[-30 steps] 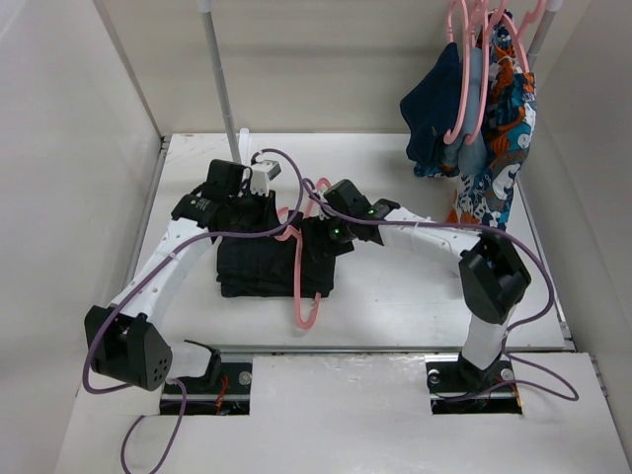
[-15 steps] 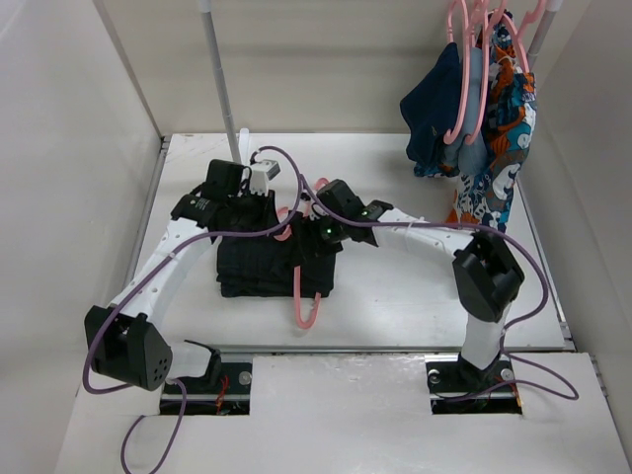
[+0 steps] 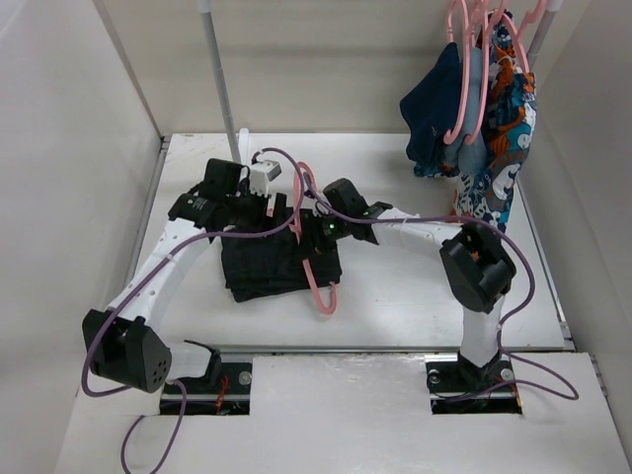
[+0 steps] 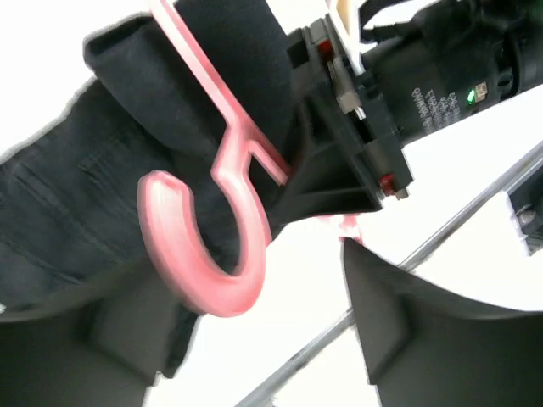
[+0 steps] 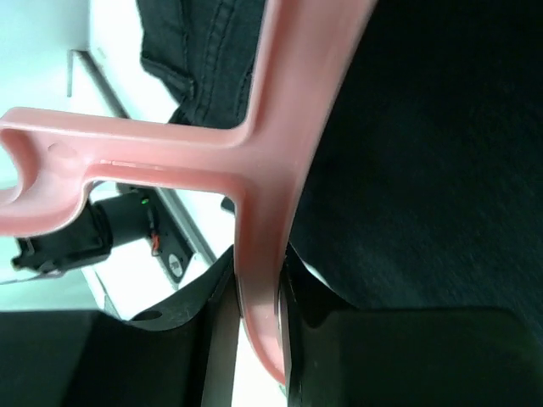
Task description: Place the trousers on the hanger
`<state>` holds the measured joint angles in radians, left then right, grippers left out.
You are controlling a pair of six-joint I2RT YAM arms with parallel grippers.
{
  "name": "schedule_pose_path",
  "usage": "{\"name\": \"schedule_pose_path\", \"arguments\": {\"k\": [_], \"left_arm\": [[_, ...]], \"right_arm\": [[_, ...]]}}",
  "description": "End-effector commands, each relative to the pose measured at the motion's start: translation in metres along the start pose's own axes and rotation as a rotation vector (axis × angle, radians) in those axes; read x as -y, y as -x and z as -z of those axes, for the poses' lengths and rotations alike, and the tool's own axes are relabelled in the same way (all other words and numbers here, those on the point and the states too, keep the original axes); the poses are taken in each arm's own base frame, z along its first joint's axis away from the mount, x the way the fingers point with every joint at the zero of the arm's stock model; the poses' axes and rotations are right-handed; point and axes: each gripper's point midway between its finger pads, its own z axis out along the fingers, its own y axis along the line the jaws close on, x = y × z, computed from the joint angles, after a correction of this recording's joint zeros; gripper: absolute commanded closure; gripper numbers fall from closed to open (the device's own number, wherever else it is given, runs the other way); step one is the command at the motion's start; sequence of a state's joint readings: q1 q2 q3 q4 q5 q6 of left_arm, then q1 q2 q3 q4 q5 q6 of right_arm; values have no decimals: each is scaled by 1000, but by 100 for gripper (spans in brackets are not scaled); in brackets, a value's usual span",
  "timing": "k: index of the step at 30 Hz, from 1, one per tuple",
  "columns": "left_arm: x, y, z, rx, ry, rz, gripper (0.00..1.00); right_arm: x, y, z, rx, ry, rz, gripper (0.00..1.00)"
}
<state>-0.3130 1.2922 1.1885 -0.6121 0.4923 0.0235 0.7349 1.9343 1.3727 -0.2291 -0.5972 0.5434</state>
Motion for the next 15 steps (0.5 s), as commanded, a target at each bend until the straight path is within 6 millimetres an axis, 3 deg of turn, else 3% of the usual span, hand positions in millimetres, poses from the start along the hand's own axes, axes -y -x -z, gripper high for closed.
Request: {"name": "schedule_pose_path", "arguments": {"k": [1,2,3,4,7,10,13,15], "left_arm": [[17,39,25,108,-39,-164,24],[18,40,28,107,-38,-185,19],[14,43,34,121,-23,-195,14],[6,47,43,147,1,-192,8],[2,54,53,191,6,-189,5],[7,41,40,158,-58,-157,10],[-3,12,13,60,-94,-110,20],[-13,-9,-9,-29,-60,-99,20]], "right_arm": [[-37,14,29,92,155,138,100],[-42,12,36,89,202,142,100],[-32,7,42,92,212,120,100],[-38,12,51,122,243,150,100],[-30,13,65,129,273,154,100],[-28,17,74,142,289,175,100],[-26,21,82,154,297,187,100],[-24,22,84,158,299,195,100]]}}
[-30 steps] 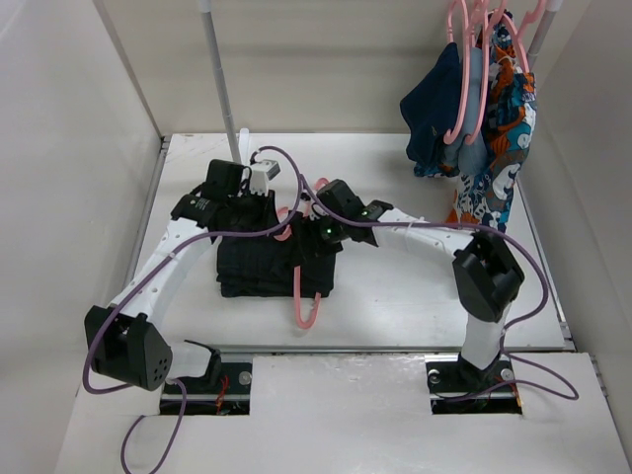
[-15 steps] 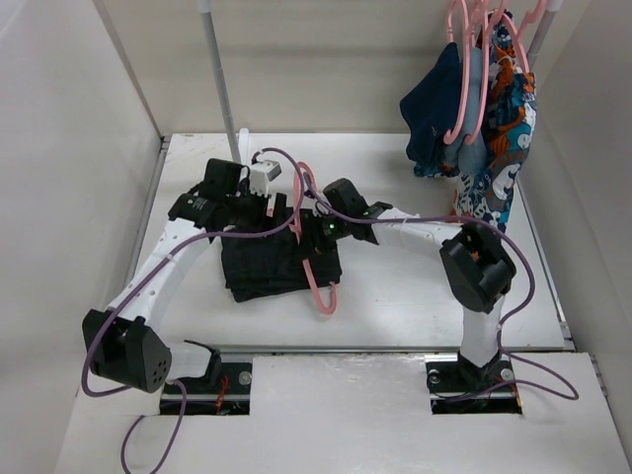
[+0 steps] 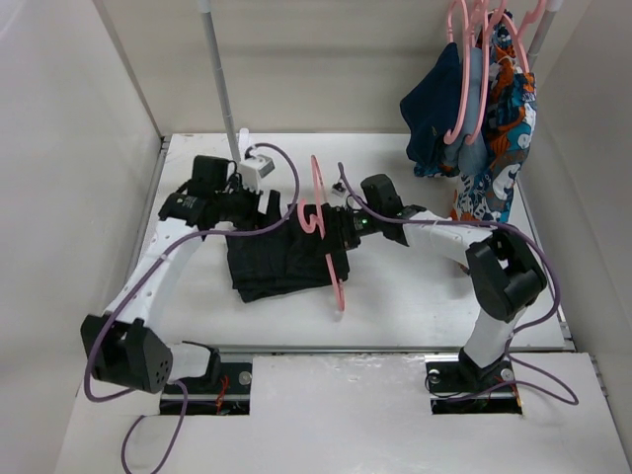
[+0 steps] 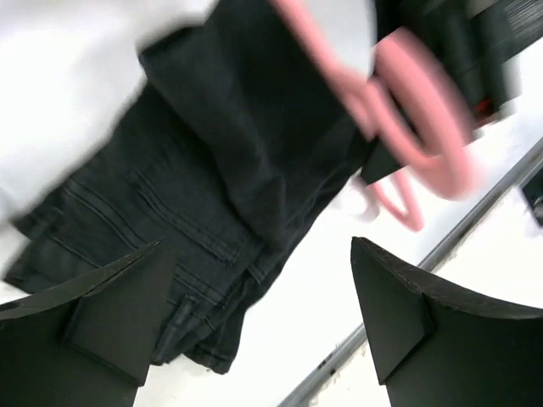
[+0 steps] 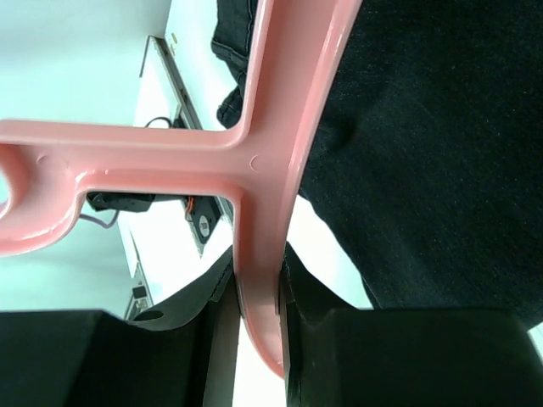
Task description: Place the trousers on the hanger
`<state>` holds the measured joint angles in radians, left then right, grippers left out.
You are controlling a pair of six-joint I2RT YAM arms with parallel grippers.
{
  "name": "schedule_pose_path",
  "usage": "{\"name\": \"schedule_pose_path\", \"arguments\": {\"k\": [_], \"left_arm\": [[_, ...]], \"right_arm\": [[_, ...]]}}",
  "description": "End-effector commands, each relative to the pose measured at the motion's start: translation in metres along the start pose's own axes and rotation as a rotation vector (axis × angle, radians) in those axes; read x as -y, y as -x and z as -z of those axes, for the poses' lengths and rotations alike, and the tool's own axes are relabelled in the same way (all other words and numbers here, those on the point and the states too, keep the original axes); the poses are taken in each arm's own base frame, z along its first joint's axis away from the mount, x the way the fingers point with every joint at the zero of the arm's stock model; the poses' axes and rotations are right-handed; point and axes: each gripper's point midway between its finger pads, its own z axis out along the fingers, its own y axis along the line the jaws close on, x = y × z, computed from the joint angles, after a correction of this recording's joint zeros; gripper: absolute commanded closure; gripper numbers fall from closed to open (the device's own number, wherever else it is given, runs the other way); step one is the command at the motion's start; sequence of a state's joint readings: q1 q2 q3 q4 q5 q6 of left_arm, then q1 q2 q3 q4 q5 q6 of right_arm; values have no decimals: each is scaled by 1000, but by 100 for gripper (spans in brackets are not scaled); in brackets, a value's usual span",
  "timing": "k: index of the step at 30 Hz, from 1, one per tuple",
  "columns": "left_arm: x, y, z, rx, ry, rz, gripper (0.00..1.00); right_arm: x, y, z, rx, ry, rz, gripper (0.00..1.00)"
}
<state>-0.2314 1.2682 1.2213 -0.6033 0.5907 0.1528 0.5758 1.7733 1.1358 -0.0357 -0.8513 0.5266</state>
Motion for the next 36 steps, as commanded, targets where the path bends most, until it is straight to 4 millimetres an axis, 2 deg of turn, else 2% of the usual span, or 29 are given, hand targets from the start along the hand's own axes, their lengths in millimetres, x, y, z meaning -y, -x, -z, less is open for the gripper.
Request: {"name": "schedule_pose_path", "arguments": {"k": [1,3,4,5,6,9,11,14,15,18,19,21,25,26,27,28,30,31,33,36], "left_arm": [[0,-39,-34,-146,-28,5,20],[11,-57,-56,-235,-68,-2,13],[12,-59,-62,-254,-67,7,11],[11,-55,-70,-249,-63,6,9],[7,-63,-80,-281,-62,32,8],[-3,-65,-97,-285,-43,60,8],[-7,-76,-109,-314,-33,77,11],[-16,-87,-123,-343,6,96,20],[-19,-89,-124,-343,15,94,30],[-12,-87,-128,-331,-34,99,50],[-8,-89,-130,-338,-61,107,73],[-8,-85,-130,-328,-61,102,100],[-3,-77,-116,-316,-82,85,100],[4,-74,-110,-313,-110,76,100],[4,-67,-100,-288,-104,64,100],[4,-60,-93,-268,-112,39,100],[12,-53,-80,-254,-126,5,100],[14,-42,-68,-214,-119,-19,100],[28,-36,-54,-190,-175,-44,100],[54,-10,-33,-110,-263,-80,100]], "right_arm": [[-32,22,15,71,103,176,100],[-27,21,16,74,95,177,100],[-23,20,14,68,92,168,100],[-23,20,14,68,92,168,100],[-23,20,14,68,92,168,100],[-23,20,14,69,92,177,100],[-23,20,14,69,92,178,100],[-21,23,17,76,87,174,100],[-19,26,19,88,85,178,100],[-19,30,23,102,82,182,100],[-17,27,23,97,80,174,100],[-12,27,25,100,72,163,100],[3,30,40,135,36,113,100],[7,32,46,154,20,109,100],[20,32,56,179,-13,71,100],[20,33,64,198,-19,61,100],[38,39,82,250,-68,30,100],[42,34,87,257,-77,5,100],[54,32,92,270,-101,-22,100],[66,26,88,257,-119,-53,100]]}}
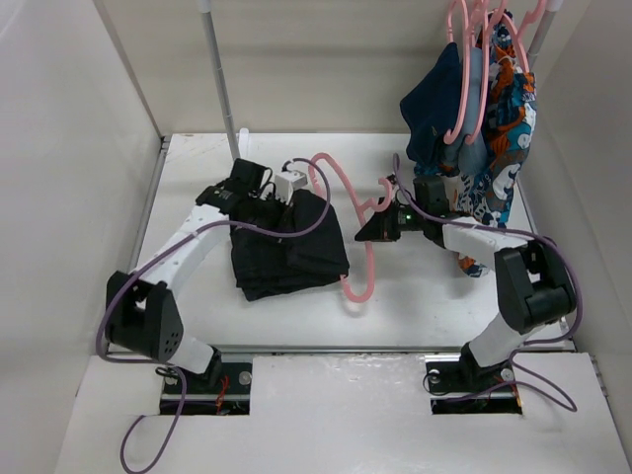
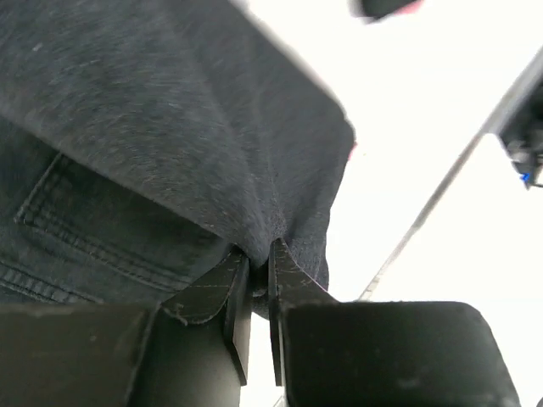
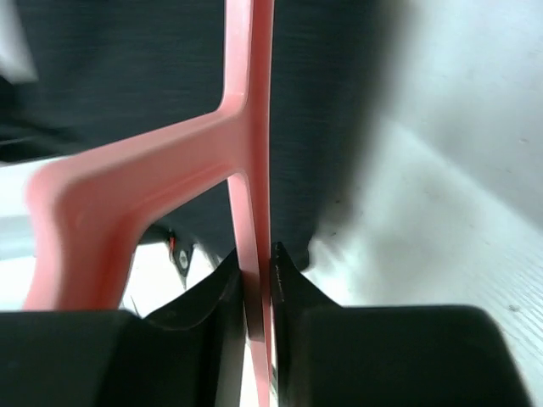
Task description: Place the trousers on the hanger
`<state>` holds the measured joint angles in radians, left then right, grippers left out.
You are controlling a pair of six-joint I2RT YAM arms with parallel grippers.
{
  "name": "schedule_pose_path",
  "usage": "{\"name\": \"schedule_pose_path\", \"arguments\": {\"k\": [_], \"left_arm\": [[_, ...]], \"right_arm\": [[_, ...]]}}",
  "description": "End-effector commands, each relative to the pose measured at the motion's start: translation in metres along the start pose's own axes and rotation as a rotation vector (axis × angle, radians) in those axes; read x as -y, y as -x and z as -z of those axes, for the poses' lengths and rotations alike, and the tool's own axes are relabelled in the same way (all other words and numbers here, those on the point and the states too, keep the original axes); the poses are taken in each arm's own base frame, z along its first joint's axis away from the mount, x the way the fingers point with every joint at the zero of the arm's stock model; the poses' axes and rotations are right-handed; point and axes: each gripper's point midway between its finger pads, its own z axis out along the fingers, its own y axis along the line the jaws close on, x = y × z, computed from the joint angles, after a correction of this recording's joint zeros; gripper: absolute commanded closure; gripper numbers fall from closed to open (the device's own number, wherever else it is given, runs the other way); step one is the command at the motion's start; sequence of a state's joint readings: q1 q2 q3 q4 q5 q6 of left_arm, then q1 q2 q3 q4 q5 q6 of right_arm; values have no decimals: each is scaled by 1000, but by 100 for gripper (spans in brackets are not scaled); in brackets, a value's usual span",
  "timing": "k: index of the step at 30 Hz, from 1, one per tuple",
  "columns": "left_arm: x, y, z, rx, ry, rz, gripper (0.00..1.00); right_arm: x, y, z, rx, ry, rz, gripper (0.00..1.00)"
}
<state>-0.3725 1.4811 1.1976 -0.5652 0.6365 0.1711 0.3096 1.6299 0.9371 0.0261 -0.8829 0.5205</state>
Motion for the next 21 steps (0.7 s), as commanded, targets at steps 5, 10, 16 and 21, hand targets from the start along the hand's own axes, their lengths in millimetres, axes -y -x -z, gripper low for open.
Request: {"name": "schedule_pose_path", "arguments": {"k": [5,10,16,21], "left_arm": [[66,58,55,158,-132,-166,100],[85,78,74,209,-154,-200,100],[55,68,100,186,-5,-200,100],[-29,7,112,16,254,-154,100]], "right_arm": [[26,6,-25,14,-69,18,100],[15,14,-44,33,-102,25,100],[44,3,-36,56,-196,-60,100],[50,6,0,158,-271,-64,100]]}}
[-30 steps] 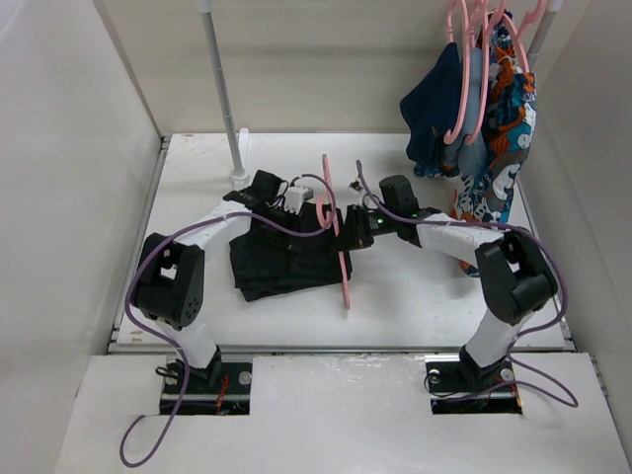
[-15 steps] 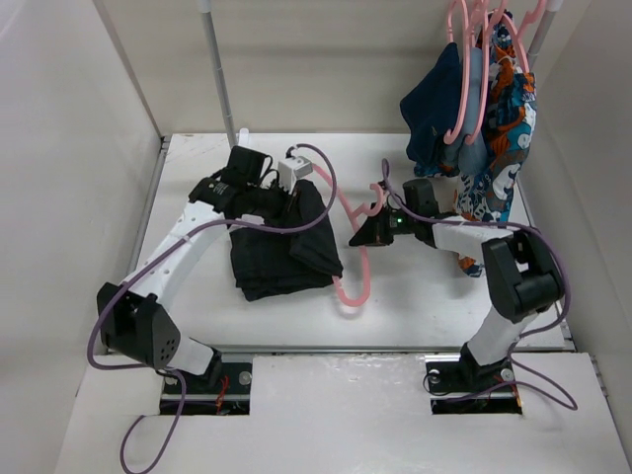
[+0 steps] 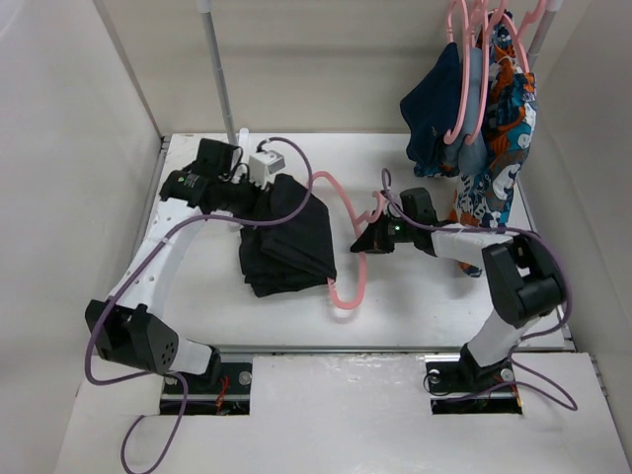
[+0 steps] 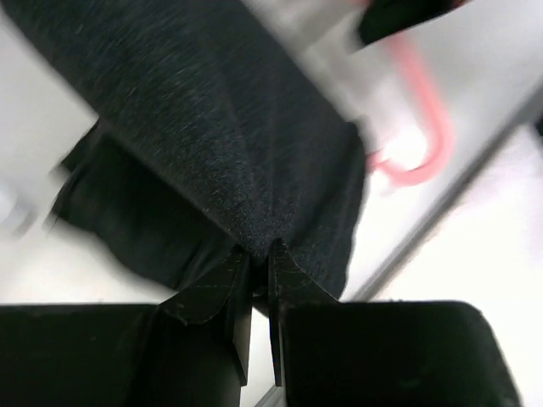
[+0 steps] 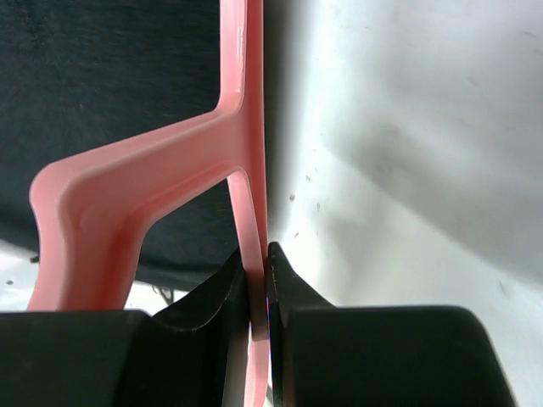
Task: Place the trousers on the hanger
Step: Place the trousers on the hanger, then place the hanger at the clothesline.
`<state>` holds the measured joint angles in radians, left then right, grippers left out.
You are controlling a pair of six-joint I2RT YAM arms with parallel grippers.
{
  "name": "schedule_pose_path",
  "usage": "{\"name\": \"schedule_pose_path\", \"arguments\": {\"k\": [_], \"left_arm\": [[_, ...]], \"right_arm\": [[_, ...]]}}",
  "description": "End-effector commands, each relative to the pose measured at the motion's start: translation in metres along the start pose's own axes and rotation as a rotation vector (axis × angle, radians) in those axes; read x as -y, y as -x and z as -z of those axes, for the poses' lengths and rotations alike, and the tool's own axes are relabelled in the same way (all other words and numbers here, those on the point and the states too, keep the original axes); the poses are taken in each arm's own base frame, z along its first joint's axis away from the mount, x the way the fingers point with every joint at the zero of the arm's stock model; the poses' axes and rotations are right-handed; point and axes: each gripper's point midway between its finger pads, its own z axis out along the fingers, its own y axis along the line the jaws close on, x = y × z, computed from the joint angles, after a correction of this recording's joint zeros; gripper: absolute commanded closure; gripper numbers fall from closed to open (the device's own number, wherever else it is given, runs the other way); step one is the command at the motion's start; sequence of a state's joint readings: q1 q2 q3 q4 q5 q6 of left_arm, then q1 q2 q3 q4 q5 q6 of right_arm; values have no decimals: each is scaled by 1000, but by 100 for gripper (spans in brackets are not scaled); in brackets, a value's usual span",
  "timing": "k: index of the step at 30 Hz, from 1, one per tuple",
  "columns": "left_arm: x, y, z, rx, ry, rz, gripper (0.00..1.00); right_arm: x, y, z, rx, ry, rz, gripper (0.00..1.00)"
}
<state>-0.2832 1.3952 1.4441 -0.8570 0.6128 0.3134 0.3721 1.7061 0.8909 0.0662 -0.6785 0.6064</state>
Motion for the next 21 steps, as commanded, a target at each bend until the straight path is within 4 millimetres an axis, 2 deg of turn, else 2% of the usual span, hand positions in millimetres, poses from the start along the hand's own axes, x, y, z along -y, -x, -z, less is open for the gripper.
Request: {"name": "schedule_pose_path", "arguments": {"k": [1,2,3,4,6,7,8,10,11,12,13,14,15,16,18,19,20,21], "left_arm": [[-48,-46,28,-97,194,-36,100],[-65,-64,31,-133,238,-4,100],[-74,-94,22,-203,250,30,100],[-95,-105,21,-227,341,28,100],[-112,-129,13,-266,410,64,100],[-119,-155,6,-333,437,83,100],[-126,-157,-2,-324,457,77,100],[-126,-178,-20,-372,455,98,100],[-129,-177,-27,-361,464,90,93],[-129,-179,-35,-373,454,96,72],[-125,-182,-42,-381,444,104,59],[-124,-179,-44,-373,433,116,49],[-124,-173,-46,-358,434,102,40],[-125,-168,-45,-345,440,108,34],[-124,-137,-33,-265,447,89,32],[-121,-119,-26,-215,442,71,32],[-116,-93,-8,-124,450,50,32],[-103,-51,9,-10,413,-24,28]], "right_arm": [[7,31,30,177,-102,42,100],[11,25,34,166,-131,23,100],[5,30,42,187,-139,61,100],[5,33,46,201,-163,70,100],[-10,33,50,198,-167,112,100],[-16,33,51,197,-170,119,100],[-21,32,51,197,-182,131,100],[-40,36,59,211,-185,164,100],[-46,37,61,223,-191,166,100],[-62,41,63,235,-173,192,100],[-83,44,69,256,-160,210,100],[-84,41,72,252,-163,193,100],[-98,40,72,257,-155,217,100],[-118,46,79,278,-136,228,100],[-143,51,88,316,-127,246,100],[-172,55,93,341,-88,268,100],[-180,54,97,344,-89,266,100],[-191,56,100,357,-79,277,100]]}}
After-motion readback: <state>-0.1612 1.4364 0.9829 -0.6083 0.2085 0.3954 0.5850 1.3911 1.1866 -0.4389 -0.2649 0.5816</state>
